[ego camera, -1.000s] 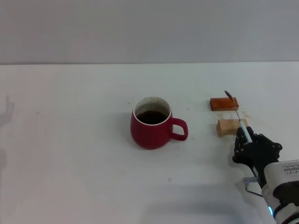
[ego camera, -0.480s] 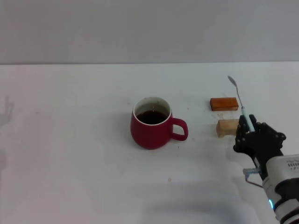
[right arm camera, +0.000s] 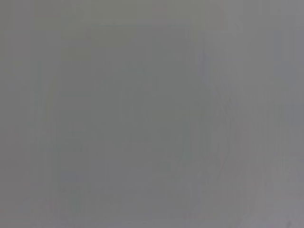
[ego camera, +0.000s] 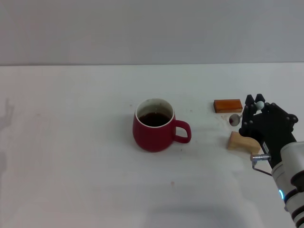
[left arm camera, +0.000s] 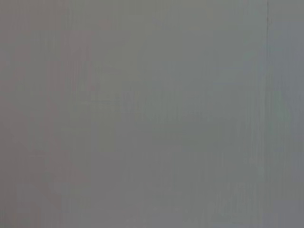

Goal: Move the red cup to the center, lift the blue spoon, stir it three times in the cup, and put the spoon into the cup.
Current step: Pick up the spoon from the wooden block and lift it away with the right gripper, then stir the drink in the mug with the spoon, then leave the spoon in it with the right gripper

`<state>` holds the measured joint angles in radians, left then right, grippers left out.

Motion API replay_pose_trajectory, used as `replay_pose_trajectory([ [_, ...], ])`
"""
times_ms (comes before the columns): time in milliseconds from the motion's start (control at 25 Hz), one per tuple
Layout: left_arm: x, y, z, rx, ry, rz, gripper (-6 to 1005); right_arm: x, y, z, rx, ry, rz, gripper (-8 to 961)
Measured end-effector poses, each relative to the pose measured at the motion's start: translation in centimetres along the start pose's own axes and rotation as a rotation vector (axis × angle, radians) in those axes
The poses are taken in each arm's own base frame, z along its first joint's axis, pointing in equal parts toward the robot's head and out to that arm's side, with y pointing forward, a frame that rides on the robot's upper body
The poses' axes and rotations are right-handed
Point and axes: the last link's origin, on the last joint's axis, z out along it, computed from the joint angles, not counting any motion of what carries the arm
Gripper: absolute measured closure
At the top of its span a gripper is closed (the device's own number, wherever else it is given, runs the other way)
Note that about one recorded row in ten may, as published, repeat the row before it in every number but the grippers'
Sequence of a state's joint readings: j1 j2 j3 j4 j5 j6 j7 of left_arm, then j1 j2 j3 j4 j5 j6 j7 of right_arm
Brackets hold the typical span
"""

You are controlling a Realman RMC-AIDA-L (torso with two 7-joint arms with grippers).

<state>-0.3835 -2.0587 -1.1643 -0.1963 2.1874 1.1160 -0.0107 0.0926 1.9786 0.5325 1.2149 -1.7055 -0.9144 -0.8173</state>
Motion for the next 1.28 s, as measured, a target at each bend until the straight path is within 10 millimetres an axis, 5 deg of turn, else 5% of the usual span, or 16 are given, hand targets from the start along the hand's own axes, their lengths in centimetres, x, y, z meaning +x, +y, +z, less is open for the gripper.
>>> replay_pose_trajectory([
  [720, -0.3, -0.2, -0.2, 0.005, -0.015, -0.001, 138, -1.2, -0.3, 0.5, 0.017, -0.014, -0.021, 820],
  [1280, -0.4, -0.2, 0.1, 0.016, -0.032, -0.012, 138, -3.1, 0.4, 3.0, -0.051, 0.015, -0.023, 819],
])
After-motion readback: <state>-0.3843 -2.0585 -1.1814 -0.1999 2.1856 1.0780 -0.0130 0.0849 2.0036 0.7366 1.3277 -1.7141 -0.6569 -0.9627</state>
